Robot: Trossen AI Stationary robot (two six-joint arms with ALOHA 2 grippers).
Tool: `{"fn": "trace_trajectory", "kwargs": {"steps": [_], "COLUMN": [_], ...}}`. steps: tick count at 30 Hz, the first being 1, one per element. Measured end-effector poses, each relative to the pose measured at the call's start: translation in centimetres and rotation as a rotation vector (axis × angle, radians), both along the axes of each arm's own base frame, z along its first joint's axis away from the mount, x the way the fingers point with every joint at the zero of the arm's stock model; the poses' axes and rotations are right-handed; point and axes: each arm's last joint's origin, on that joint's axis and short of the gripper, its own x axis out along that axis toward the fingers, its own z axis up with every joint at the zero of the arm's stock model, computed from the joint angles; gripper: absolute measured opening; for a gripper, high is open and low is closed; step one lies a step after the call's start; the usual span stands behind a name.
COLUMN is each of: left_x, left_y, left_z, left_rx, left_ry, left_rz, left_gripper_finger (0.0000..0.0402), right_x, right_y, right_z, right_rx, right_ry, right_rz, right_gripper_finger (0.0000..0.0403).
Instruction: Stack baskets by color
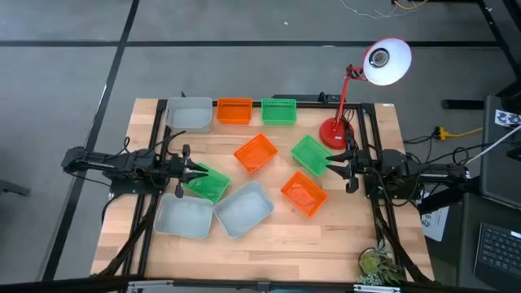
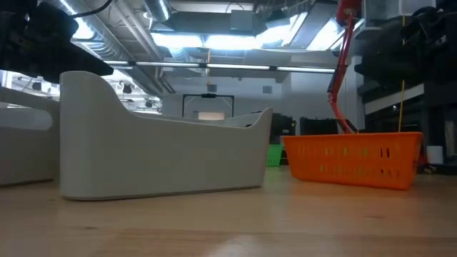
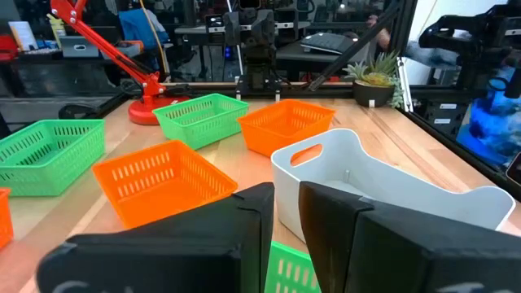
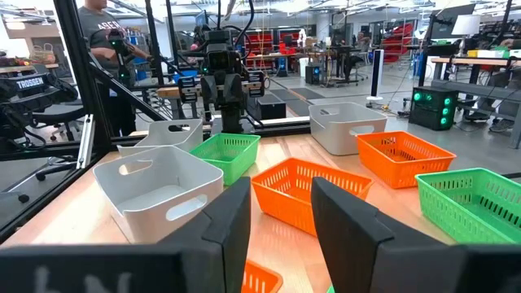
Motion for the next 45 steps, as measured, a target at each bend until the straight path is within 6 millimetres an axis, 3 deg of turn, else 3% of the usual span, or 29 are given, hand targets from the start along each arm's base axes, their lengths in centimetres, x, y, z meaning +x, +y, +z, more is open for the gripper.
{"fn": "trace_trajectory", "kwargs": {"steps": [32,40,45], "left_x": [0.0,0.0,-0.2], "left_y": [0.0,0.1,0.1], "left_z": [0.0,0.2,2.3], "left_rx": [0.000,0.079,0.132], "left_ry": [0.000,-0.023,-0.233], "left_rz": [0.000,0.026,0.044], "left_gripper_finger": [0.0053,0.0053,0.0053], "right_x": [0.0,0.0,0.0], "right_y": [-0.1,0.0,0.1], "right_z": [0.1,0.1,0.1], "right_rx": [-0.021,0.197,0.261], "right_ry": [-0.004,-0.035,-0.032], "right_rz": [-0.027,0.003,0.036], "right_gripper_finger": [0.0131,0.0131,0.0131]}}
